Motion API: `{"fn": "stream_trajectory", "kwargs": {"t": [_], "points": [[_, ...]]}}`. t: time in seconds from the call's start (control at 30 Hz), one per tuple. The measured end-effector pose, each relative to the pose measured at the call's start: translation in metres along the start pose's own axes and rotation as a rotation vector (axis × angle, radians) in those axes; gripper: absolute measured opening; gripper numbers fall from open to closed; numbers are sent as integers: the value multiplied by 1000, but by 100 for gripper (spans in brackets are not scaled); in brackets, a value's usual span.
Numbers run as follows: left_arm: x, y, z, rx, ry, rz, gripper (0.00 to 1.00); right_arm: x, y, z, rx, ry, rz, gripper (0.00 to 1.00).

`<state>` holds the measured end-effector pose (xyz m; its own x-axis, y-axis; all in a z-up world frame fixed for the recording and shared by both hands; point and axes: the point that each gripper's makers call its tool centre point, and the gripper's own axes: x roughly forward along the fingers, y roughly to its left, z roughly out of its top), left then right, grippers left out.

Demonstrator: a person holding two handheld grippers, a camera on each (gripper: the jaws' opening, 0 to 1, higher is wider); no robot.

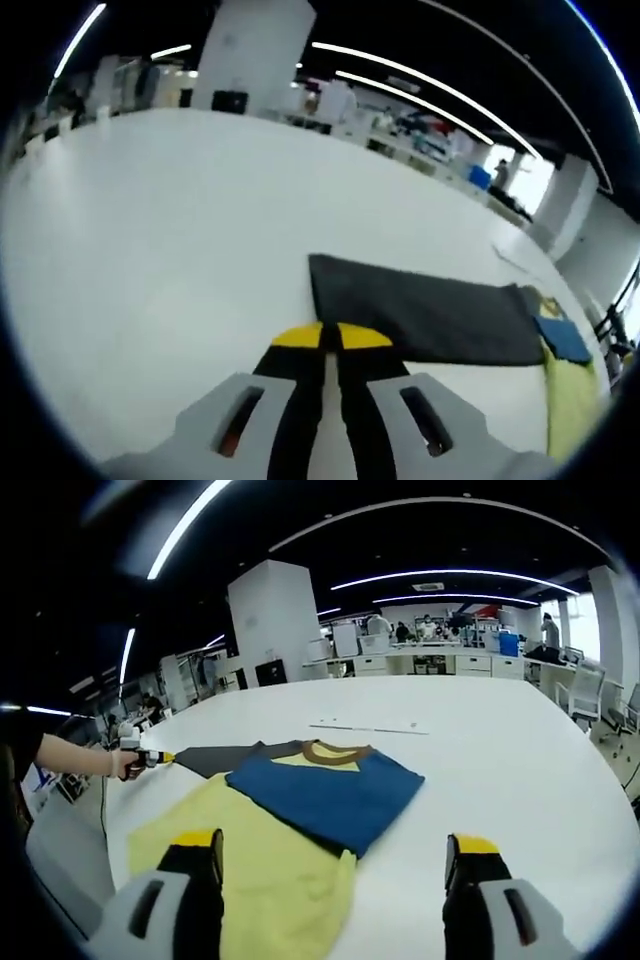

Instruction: Fold the garment on the visible template until the final outline fits inside the template.

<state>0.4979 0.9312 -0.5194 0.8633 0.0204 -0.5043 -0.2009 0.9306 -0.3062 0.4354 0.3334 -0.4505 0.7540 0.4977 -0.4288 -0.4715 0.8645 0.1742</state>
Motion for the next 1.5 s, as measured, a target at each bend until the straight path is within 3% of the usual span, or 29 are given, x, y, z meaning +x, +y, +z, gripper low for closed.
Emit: {"fn": "stream_trajectory", "kwargs": {"t": [0.27, 0.33, 0.57, 0.7, 0.9, 1.2, 1.5], "points": [[-2, -12, 5, -43, -19, -65, 0, -1, -8, -5, 12, -1, 0, 91], [-6, -24, 11, -81, -41, -106, 0, -2, -9, -5, 16, -6, -2, 91], [-2, -51, 33, -53, -94, -192, 0, -5, -14, -3, 18, -25, -5, 90], [-10, -78, 48, -81, -138, -242, 0, -6, -16, -4, 28, -37, -2, 89], [-16, -123, 53, -79, -145, -330, 0, -11, -20, -9, 37, -50, -10, 89], [-27, -201, 40, -60, -117, -457, 0, -14, -25, -17, 72, -65, 5, 89], [-19, -256, 37, -91, -93, -560, 0, -19, -25, -19, 80, -86, 0, 90]]}}
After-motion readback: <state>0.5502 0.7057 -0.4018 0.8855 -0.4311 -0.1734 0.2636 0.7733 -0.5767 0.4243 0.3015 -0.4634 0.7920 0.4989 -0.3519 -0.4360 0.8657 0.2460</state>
